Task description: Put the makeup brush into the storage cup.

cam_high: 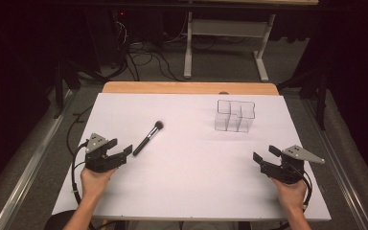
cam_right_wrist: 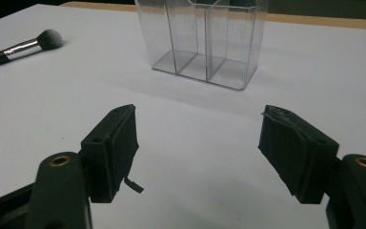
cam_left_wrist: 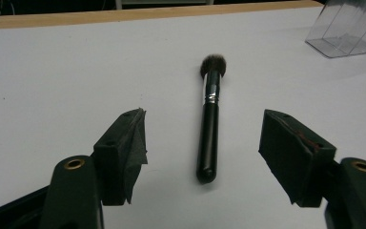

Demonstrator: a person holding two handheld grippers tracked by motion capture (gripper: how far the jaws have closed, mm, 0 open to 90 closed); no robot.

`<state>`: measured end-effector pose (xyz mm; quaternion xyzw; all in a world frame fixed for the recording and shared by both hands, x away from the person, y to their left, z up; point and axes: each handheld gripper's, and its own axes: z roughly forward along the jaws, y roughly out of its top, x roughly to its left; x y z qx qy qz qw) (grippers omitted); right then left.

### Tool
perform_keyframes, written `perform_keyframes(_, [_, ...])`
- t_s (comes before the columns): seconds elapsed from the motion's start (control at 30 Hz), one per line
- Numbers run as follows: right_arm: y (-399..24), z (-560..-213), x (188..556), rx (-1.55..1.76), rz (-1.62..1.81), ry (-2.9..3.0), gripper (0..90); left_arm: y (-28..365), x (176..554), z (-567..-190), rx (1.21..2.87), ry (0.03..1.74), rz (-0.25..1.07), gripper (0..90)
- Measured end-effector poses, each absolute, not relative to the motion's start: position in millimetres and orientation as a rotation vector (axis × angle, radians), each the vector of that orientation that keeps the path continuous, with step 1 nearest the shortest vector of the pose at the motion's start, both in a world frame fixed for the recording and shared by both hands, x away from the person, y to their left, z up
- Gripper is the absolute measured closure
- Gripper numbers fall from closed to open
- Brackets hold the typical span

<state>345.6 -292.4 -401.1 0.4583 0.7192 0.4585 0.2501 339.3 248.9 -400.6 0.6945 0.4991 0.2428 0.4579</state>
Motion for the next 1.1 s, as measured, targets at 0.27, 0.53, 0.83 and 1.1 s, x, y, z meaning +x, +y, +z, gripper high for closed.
perform_keyframes(0.27, [-292,-402,348,1.262,1.251,1.959,31.2,246,340,-394,1.716,1.203,0.615,32.2])
perform_keyframes(0.53, [-292,-402,348,1.257,1.256,1.961,31.3,240,343,-389,1.706,1.182,0.586,31.6])
perform_keyframes(0.83, [-293,-403,349,1.261,1.256,1.959,31.2,231,351,-383,1.720,1.159,0.575,31.3])
perform_keyframes(1.1, [-293,-402,349,1.262,1.260,1.961,31.3,222,360,-381,1.719,1.149,0.547,31.3])
